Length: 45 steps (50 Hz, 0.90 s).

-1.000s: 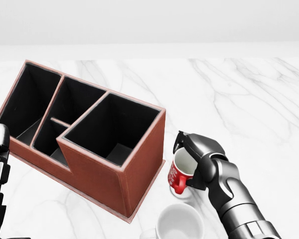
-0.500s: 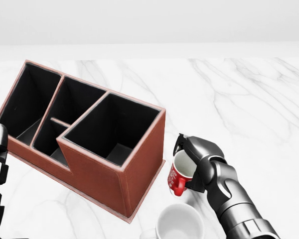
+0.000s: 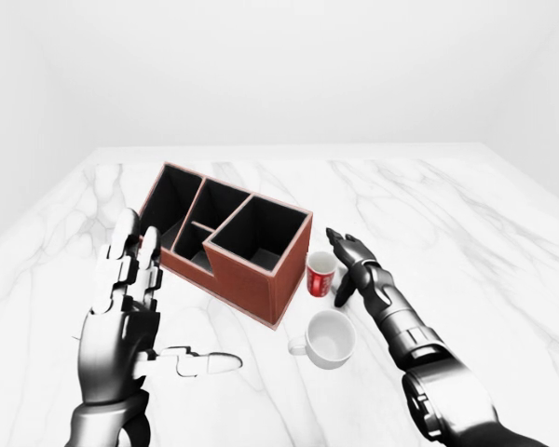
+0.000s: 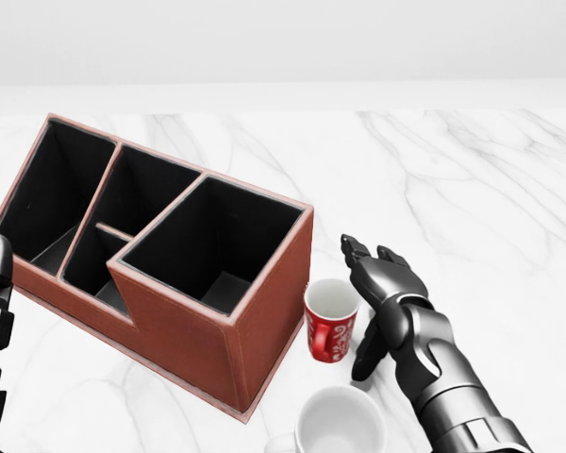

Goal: Pick up the red mug and place it to the right of the caddy.

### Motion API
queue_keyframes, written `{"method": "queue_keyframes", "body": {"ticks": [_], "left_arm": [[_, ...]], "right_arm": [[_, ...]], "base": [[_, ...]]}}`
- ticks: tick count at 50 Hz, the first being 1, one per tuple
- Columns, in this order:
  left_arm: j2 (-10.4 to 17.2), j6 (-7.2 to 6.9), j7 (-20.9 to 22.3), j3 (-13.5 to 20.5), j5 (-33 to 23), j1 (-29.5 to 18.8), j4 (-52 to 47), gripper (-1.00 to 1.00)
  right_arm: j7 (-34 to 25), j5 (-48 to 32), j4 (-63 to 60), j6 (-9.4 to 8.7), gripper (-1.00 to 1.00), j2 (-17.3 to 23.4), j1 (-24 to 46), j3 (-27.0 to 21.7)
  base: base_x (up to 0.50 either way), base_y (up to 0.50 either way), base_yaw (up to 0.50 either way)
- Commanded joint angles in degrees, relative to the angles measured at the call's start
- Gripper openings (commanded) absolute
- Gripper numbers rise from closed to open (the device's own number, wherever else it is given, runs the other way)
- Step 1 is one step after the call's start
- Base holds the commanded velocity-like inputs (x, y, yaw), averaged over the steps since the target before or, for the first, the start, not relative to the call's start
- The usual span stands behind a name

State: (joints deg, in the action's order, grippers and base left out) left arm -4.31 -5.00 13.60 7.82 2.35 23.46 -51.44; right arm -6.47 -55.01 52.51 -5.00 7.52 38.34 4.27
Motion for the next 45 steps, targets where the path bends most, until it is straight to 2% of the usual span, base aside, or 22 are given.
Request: {"method": "queue_keyframes", "body": {"ticks": [1, 11, 16, 18, 22, 32, 41, 45], "left_arm": [[0.1, 0.0, -0.17, -0.36, -0.19, 0.0, 0.46, 1.0], [0.51, 0.0, -0.79, -1.3, -0.79, -0.33, 1.26, 1.0], [0.84, 0.0, -1.26, -2.04, -1.03, -0.11, 1.29, 1.0], [0.95, 0.0, -1.35, -2.16, -1.0, -0.02, 1.33, 1.0], [1.05, 0.0, -1.4, -2.1, -0.88, 0.0, 1.19, 1.0], [1.21, 0.0, -1.63, -2.51, -1.03, 0.15, 0.94, 1.0], [1.39, 0.0, -1.69, -2.43, -0.87, 0.07, 1.12, 1.0], [1.21, 0.0, -1.41, -2.17, -0.67, 0.43, 0.62, 1.0]], "right_arm": [[-0.8, -0.95, -1.98, 0.0, 1.0, 0.51, -1.33, -0.24], [-3.19, -1.48, -5.2, 0.0, 1.0, 1.57, -1.92, -0.89], [-9.34, -2.64, -14.01, 0.0, 1.0, 2.08, -2.99, -1.53], [-13.73, -3.14, -19.65, 0.0, 1.0, 2.27, -3.34, -2.05], [-21.05, -4.45, -27.62, 0.0, 1.0, 3.35, -1.24, -3.32], [-32.81, -6.75, -37.65, 0.0, 1.0, 5.2, 3.67, -5.15], [-33.53, -8.69, -44.69, 0.0, 1.0, 6.81, 10.44, -6.53], [-33.53, -8.08, -48.87, 0.0, 1.0, 6.53, 10.18, -6.62]], "base": [[0.0, 0.0, 0.0], [0.0, 0.0, 0.0], [0.0, 0.0, 0.0], [0.0, 0.0, 0.0], [0.0, 0.0, 0.0], [0.0, 0.0, 0.0], [0.0, 0.0, 0.0], [0.0, 0.0, 0.0]]}}
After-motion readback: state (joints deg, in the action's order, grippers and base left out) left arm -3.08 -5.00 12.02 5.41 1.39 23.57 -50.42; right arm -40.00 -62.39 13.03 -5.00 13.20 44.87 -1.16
